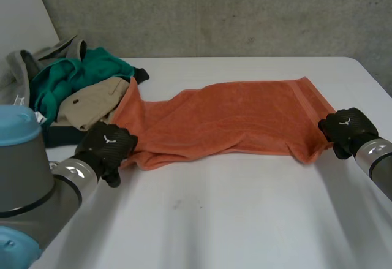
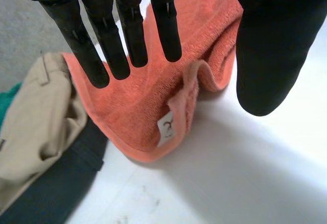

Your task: Fold the laundry.

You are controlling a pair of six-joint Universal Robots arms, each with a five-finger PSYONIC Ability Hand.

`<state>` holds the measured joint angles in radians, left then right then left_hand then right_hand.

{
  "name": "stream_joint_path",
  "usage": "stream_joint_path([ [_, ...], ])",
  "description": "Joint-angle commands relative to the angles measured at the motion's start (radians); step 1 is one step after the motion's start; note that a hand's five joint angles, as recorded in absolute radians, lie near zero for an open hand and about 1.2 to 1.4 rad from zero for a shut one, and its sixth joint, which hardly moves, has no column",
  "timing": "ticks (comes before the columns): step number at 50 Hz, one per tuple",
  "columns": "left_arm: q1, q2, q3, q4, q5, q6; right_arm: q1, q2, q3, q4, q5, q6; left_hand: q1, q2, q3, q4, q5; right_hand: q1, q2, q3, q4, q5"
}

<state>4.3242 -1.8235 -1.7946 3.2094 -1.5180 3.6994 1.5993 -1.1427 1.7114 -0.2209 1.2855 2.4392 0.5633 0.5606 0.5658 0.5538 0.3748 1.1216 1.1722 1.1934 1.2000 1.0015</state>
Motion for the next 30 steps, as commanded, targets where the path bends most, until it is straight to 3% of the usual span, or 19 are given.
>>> stream_joint_path([
  [1,0.000,-0.111,0.032,0.113,-0.040,0.002,0.001,0.000,0.007,0.000,-0.002,0.000,0.102,0.105,0.100,0.112,0.116,0.275,0.224,0.203,0.196,0.220],
  [6,0.002,-0.177,0.072,0.165,-0.077,0.004,0.001,0.000,0.011,0.000,-0.002,0.000,0.187,0.190,0.185,0.197,0.201,0.275,0.224,0.203,0.196,0.220],
  [10,0.002,-0.218,0.098,0.178,-0.080,0.007,-0.001,-0.002,0.017,0.000,-0.002,0.000,0.474,0.477,0.472,0.484,0.488,0.275,0.224,0.203,0.196,0.220],
  [11,0.002,-0.226,0.104,0.178,-0.080,0.007,-0.001,-0.002,0.019,0.000,-0.002,0.000,0.676,0.678,0.673,0.685,0.690,0.275,0.224,0.203,0.196,0.220],
  [13,0.003,-0.227,0.106,0.179,-0.080,0.008,-0.002,-0.002,0.019,0.002,-0.002,0.000,0.832,0.835,0.830,0.842,0.846,0.275,0.224,0.203,0.196,0.220],
  [18,-0.006,-0.192,0.098,0.168,-0.088,0.019,-0.009,-0.023,0.001,0.043,0.011,-0.032,0.833,0.836,0.831,0.842,0.847,0.275,0.224,0.203,0.196,0.220],
  [25,0.005,0.105,0.118,0.106,-0.082,0.027,-0.056,-0.234,-0.073,0.303,0.043,-0.193,0.833,0.836,0.831,0.842,0.847,0.275,0.224,0.203,0.196,0.220],
  [30,0.021,0.304,0.184,-0.057,-0.070,0.039,-0.120,-0.438,-0.198,0.504,0.054,-0.239,0.833,0.836,0.831,0.842,0.847,0.275,0.224,0.203,0.196,0.220],
])
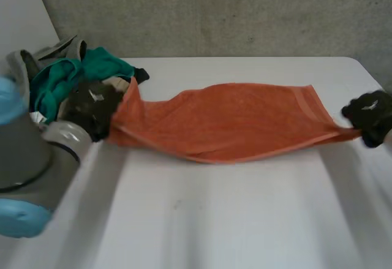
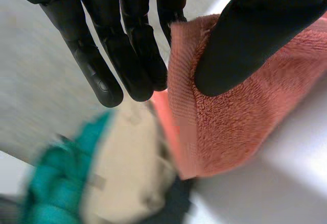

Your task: Fold the laundry.

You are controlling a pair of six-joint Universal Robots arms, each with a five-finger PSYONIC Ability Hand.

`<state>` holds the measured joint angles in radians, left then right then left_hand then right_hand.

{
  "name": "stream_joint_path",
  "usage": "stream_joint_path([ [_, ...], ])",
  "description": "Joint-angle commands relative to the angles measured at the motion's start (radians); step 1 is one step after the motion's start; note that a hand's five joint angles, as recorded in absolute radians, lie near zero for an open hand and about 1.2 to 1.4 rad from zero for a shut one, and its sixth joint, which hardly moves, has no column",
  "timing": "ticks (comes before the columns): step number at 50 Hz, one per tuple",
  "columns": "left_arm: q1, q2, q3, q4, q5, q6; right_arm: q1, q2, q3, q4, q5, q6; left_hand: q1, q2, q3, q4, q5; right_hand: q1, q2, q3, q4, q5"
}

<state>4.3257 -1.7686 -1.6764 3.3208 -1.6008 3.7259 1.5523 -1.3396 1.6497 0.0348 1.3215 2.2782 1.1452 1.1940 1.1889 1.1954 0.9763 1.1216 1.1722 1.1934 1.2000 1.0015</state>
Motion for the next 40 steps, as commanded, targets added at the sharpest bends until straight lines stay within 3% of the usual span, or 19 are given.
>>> stream_joint_path([
  [1,0.026,0.268,0.073,-0.197,0.015,0.012,-0.080,-0.263,-0.155,0.273,0.018,-0.082,0.251,0.202,0.207,0.201,0.245,0.275,0.224,0.203,0.196,0.220],
  [6,0.052,0.301,0.072,-0.317,0.031,0.012,-0.126,-0.317,-0.240,0.422,-0.002,-0.095,0.251,0.202,0.207,0.201,0.245,0.275,0.224,0.203,0.196,0.220],
  [11,0.052,0.233,0.029,-0.339,0.038,0.015,-0.166,-0.234,-0.229,0.467,-0.001,-0.172,0.251,0.202,0.207,0.201,0.245,0.275,0.224,0.203,0.196,0.220],
  [18,0.051,-0.060,0.093,-0.294,0.032,0.034,-0.134,0.017,-0.237,0.441,0.042,-0.223,0.251,0.202,0.207,0.201,0.245,0.275,0.224,0.203,0.196,0.220],
  [22,0.037,-0.237,0.234,-0.227,0.024,0.057,-0.081,0.140,-0.275,0.353,0.085,-0.224,0.251,0.202,0.207,0.201,0.245,0.275,0.224,0.203,0.196,0.220],
  [29,0.006,-0.469,0.659,-0.040,0.001,0.091,-0.026,0.283,-0.458,0.116,0.162,-0.217,0.251,0.202,0.207,0.201,0.245,0.275,0.224,0.203,0.196,0.220],
  [33,-0.006,-0.529,0.891,0.136,-0.024,0.121,0.002,0.301,-0.577,-0.128,0.162,-0.184,0.251,0.202,0.207,0.201,0.245,0.275,0.224,0.203,0.196,0.220],
  [34,-0.006,-0.538,0.958,0.217,-0.028,0.129,0.011,0.294,-0.606,-0.254,0.160,-0.155,0.251,0.202,0.207,0.201,0.245,0.275,0.224,0.203,0.196,0.220],
  [38,-0.006,-0.537,1.046,0.379,-0.033,0.137,0.018,0.242,-0.622,-0.560,0.137,-0.060,0.251,0.202,0.207,0.201,0.245,0.275,0.224,0.203,0.196,0.220],
  [40,-0.008,-0.532,1.046,0.411,-0.041,0.135,0.017,0.220,-0.622,-0.634,0.125,-0.037,0.251,0.202,0.207,0.201,0.245,0.275,0.224,0.203,0.196,0.220],
])
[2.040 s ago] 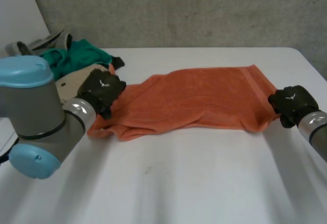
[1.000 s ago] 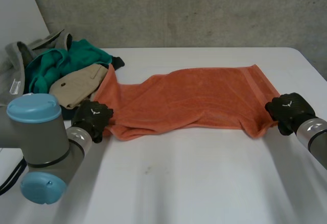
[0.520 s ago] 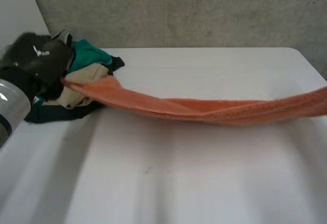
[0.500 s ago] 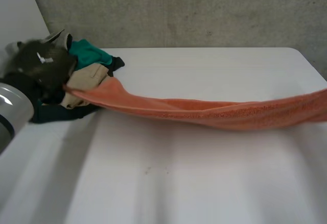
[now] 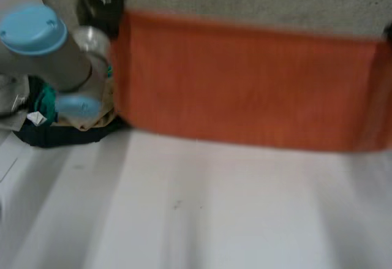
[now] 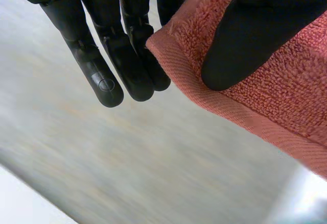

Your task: Fold the laundry.

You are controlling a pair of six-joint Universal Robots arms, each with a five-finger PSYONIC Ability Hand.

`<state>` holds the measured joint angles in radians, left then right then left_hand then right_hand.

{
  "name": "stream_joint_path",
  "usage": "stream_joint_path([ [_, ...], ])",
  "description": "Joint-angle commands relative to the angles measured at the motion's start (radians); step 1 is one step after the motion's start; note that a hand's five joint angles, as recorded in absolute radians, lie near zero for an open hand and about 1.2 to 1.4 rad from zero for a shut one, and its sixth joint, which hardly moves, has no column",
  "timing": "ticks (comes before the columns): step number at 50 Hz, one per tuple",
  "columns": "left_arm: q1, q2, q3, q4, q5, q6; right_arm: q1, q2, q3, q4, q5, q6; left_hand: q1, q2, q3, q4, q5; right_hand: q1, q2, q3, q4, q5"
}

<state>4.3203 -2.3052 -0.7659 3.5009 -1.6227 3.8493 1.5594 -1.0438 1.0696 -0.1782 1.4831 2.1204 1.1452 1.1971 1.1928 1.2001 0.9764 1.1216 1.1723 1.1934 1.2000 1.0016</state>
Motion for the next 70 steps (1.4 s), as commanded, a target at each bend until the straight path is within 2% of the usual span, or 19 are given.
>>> stream_joint_path([
  [1,-0.004,0.007,0.134,0.239,-0.026,0.010,0.008,-0.082,-0.042,-0.435,-0.043,0.128,0.251,0.199,0.203,0.196,0.245,0.275,0.224,0.203,0.196,0.220],
  [5,-0.008,0.023,0.090,0.233,-0.052,0.003,0.008,-0.093,-0.043,-0.414,-0.055,0.153,0.251,0.199,0.203,0.196,0.245,0.275,0.224,0.203,0.196,0.220],
  [9,0.002,0.087,-0.111,0.244,-0.048,-0.039,0.010,-0.078,-0.024,-0.316,-0.061,0.167,0.251,0.199,0.203,0.196,0.245,0.275,0.224,0.203,0.196,0.220],
  [12,0.004,0.098,-0.185,0.245,-0.046,-0.051,0.010,-0.058,-0.007,-0.279,-0.067,0.173,0.251,0.199,0.203,0.196,0.245,0.275,0.224,0.203,0.196,0.220],
  [26,-0.016,0.053,-0.549,0.233,-0.039,-0.050,-0.002,0.156,0.159,-0.161,-0.127,0.185,0.251,0.199,0.203,0.196,0.245,0.275,0.224,0.203,0.196,0.220],
  [31,-0.031,0.061,-0.671,0.215,-0.037,-0.045,-0.033,0.177,0.217,-0.083,-0.136,0.184,0.251,0.199,0.203,0.196,0.245,0.275,0.224,0.203,0.196,0.220],
  [35,-0.031,0.151,-0.803,0.149,-0.035,-0.040,-0.070,0.153,0.276,0.023,-0.142,0.164,0.251,0.199,0.203,0.196,0.245,0.275,0.224,0.203,0.196,0.220],
  [43,-0.060,0.401,-1.056,-0.098,-0.037,-0.001,-0.182,-0.045,0.435,0.340,-0.147,0.029,0.251,0.199,0.203,0.196,0.245,0.275,0.224,0.203,0.196,0.220],
  [48,-0.077,0.548,-1.193,-0.326,-0.039,0.058,-0.271,-0.177,0.556,0.570,-0.133,-0.143,0.251,0.199,0.203,0.196,0.245,0.275,0.224,0.203,0.196,0.220],
  [52,-0.082,0.592,-1.244,-0.471,-0.035,0.108,-0.341,-0.232,0.628,0.661,-0.133,-0.271,0.251,0.199,0.203,0.196,0.245,0.275,0.224,0.203,0.196,0.220],
  [54,-0.083,0.592,-1.244,-0.496,-0.035,0.115,-0.355,-0.234,0.635,0.661,-0.138,-0.295,0.251,0.199,0.203,0.196,0.245,0.275,0.224,0.203,0.196,0.220],
  [58,-0.082,0.580,-1.202,-0.448,-0.028,0.111,-0.354,-0.234,0.627,0.586,-0.139,-0.270,0.251,0.199,0.203,0.196,0.245,0.275,0.224,0.203,0.196,0.220],
  [62,-0.079,0.501,-1.110,-0.318,-0.029,0.111,-0.303,-0.211,0.599,0.450,-0.141,-0.208,0.251,0.199,0.203,0.196,0.245,0.275,0.224,0.203,0.196,0.220],
  [70,-0.077,0.244,-0.822,-0.033,-0.054,0.115,-0.141,-0.035,0.469,0.166,-0.136,-0.140,0.251,0.199,0.203,0.196,0.245,0.275,0.224,0.203,0.196,0.220],
])
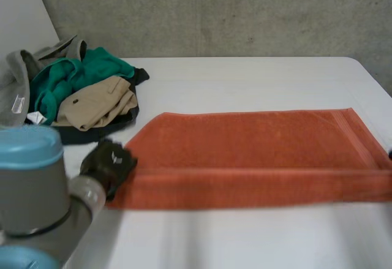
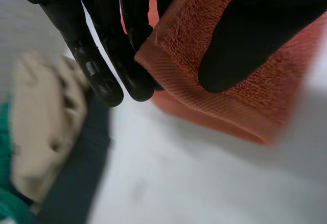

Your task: Fold the laundry.

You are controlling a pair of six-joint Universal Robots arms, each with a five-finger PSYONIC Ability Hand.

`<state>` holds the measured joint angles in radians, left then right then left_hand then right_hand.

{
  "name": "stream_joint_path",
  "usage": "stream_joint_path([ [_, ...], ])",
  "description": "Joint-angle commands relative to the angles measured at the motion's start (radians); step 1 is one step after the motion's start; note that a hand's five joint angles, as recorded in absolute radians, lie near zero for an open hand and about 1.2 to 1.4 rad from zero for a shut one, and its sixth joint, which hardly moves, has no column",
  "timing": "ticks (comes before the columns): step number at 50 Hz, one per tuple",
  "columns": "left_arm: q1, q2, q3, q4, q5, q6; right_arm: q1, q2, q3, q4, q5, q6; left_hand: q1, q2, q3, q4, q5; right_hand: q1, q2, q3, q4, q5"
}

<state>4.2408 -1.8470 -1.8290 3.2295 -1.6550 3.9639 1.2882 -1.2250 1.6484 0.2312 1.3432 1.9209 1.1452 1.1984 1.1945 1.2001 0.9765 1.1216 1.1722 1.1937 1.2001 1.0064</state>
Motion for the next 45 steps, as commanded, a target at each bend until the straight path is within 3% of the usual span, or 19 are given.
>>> stream_joint_path([
  [1,0.004,-0.237,0.269,0.254,-0.029,0.000,0.140,0.163,-0.124,-0.268,0.004,0.059,0.251,0.198,0.202,0.196,0.245,0.275,0.224,0.203,0.196,0.215],
  [9,0.007,-0.434,0.540,0.342,-0.062,0.026,0.215,0.317,-0.303,-0.429,0.004,0.063,0.251,0.198,0.202,0.196,0.245,0.275,0.224,0.203,0.196,0.215],
  [12,0.011,-0.497,0.739,0.387,-0.060,0.070,0.253,0.344,-0.445,-0.521,0.007,0.089,0.251,0.198,0.202,0.196,0.245,0.275,0.224,0.203,0.196,0.215],
  [17,0.030,-0.511,1.064,0.570,-0.052,0.117,0.287,0.296,-0.662,-0.795,0.030,0.246,0.251,0.198,0.202,0.196,0.245,0.275,0.224,0.203,0.196,0.215],
  [21,0.048,-0.486,1.142,0.677,-0.052,0.080,0.281,0.210,-0.710,-0.901,0.068,0.392,0.251,0.198,0.202,0.196,0.245,0.275,0.224,0.203,0.196,0.215],
  [29,0.057,-0.419,1.049,0.644,-0.052,-0.031,0.281,0.188,-0.681,-0.810,0.071,0.474,0.251,0.198,0.202,0.196,0.245,0.275,0.224,0.203,0.196,0.215],
  [45,0.054,-0.440,0.647,0.632,-0.029,-0.048,0.281,0.323,-0.494,-0.627,-0.010,0.468,0.251,0.198,0.202,0.196,0.245,0.275,0.224,0.203,0.196,0.215],
])
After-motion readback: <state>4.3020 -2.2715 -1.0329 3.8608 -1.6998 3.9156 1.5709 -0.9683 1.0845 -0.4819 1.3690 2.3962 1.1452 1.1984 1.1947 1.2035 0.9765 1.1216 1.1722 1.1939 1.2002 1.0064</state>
